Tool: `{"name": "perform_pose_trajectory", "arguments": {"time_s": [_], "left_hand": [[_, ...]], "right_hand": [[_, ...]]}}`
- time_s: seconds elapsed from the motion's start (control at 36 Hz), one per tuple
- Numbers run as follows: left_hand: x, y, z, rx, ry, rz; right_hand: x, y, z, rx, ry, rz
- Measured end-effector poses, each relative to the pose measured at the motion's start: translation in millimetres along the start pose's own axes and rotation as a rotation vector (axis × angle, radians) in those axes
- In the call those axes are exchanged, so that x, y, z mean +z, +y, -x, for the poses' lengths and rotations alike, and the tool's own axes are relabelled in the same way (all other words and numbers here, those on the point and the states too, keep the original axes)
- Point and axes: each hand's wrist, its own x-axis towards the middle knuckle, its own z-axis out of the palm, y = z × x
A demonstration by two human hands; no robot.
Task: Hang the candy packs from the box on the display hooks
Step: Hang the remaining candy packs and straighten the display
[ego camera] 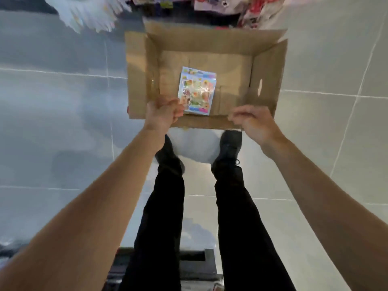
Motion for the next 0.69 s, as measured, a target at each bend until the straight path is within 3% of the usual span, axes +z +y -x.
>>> {"name": "perform_pose_trajectory", "arguments": {"time_s": [0.28, 0.47, 0.69], "left_hand": [[45.6, -60.0, -142.0, -0.039, 0.020, -0.145], [63.7, -102.0, -225.2, -0.081, 0.053, -0.272], [76.3, -130.0, -263.2, -0.125, 0.017, -0.263]], "right_hand": [[43.3, 67.4, -148.1, 0.121, -0.084, 0.090], [80.6, 100.2, -229.3, 0.220, -0.202, 0.328], [109.2, 122.4, -256.7, 0.244, -0.217, 0.117]]}}
